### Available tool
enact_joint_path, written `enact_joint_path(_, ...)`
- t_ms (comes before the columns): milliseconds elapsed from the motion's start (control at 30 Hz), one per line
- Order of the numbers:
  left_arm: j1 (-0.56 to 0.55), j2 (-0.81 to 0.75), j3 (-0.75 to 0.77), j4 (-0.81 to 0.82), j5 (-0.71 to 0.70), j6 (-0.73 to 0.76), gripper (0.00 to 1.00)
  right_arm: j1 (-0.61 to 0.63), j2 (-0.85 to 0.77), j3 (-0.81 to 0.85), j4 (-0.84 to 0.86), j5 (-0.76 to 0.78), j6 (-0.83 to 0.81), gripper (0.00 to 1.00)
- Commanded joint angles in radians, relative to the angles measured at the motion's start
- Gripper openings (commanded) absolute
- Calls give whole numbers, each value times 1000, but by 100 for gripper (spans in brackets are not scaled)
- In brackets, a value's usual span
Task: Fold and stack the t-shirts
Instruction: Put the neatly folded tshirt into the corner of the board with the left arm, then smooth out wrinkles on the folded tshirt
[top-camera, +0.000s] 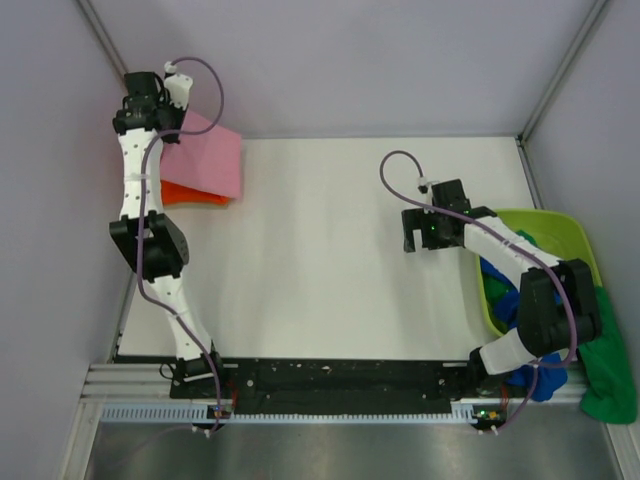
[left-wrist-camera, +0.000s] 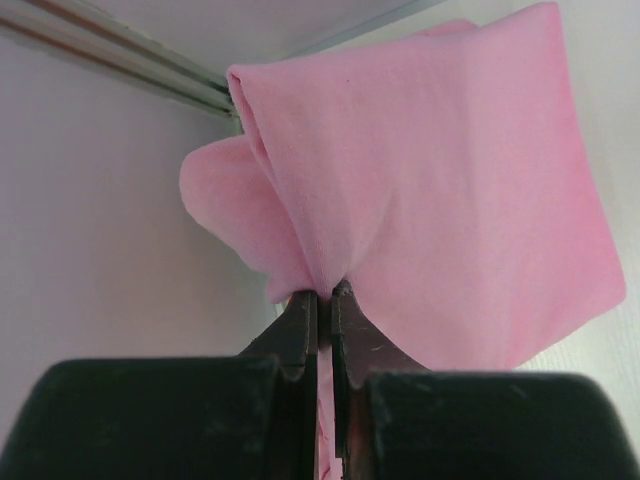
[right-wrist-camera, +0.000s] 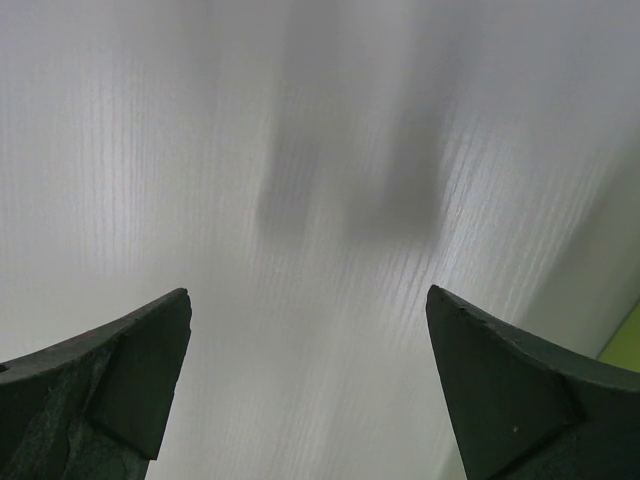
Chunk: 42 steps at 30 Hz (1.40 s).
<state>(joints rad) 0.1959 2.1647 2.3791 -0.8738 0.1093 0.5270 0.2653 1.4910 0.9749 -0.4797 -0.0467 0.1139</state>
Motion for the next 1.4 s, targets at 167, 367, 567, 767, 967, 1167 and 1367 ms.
enact_joint_path(167, 50, 59, 51, 162, -132, 50, 0, -6, 15, 11, 18, 11, -14, 99)
enact_joint_path(367, 53, 142, 51, 242, -181, 54, 0, -6, 18, 13, 13, 8, -23, 99)
enact_joint_path(567, 65, 233, 72, 343, -341, 35, 68, -8, 20, 13, 12, 4, -25, 99)
enact_joint_path(767, 60, 118, -38, 361, -306, 2, 74, -6, 17, 10, 7, -13, -23, 99)
enact_joint_path(967, -33, -173, -455, 380, -7, 85, 67, -6, 14, 5, 7, -27, -23, 99)
enact_joint_path(1167, -168, -233, -668, 346, -5, 149, 66, -6, 14, 7, 9, -41, -23, 99)
enact_joint_path(1367, -222, -169, -643, 334, -132, 133, 66, -6, 14, 1, 12, -42, -25, 99)
